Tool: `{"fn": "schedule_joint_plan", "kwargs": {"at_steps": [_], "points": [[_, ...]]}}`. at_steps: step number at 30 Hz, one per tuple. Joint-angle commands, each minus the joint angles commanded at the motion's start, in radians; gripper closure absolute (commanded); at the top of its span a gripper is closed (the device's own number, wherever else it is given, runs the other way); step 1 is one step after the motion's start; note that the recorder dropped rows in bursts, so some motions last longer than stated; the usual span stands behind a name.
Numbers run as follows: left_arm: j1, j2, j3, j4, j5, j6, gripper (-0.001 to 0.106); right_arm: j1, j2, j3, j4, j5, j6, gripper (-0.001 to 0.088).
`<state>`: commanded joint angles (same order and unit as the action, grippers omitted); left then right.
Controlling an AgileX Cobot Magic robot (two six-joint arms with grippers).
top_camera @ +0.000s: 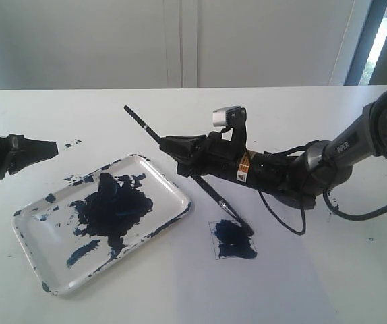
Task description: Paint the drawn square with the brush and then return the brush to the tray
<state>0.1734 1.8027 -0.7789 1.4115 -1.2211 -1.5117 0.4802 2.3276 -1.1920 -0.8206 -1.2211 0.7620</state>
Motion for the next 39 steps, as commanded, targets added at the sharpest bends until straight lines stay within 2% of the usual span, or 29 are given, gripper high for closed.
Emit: {"fn": "schedule_joint_plan", "kwargs": {"at_steps": [8, 24, 33, 39], "points": [[0.000, 0.000, 0.000, 0.000, 0.000, 0.000, 0.100, 0.002, 0.000, -0.055, 0.004, 0.000, 0.004, 0.0868], [0.000, 0.000, 0.000, 0.000, 0.000, 0.000, 0.100, 0.002, 0.035, -0.058, 0.050, 0.000, 0.000, 0.0868], [0.000, 0.000, 0.000, 0.001, 0.000, 0.000, 0.100, 0.004, 0.057, -0.147, 0.043, 0.000, 0.041, 0.0868], [0.000, 0.000, 0.000, 0.015, 0.000, 0.000, 0.100, 0.008, 0.061, -0.151, 0.039, 0.000, 0.027, 0.0868]]}}
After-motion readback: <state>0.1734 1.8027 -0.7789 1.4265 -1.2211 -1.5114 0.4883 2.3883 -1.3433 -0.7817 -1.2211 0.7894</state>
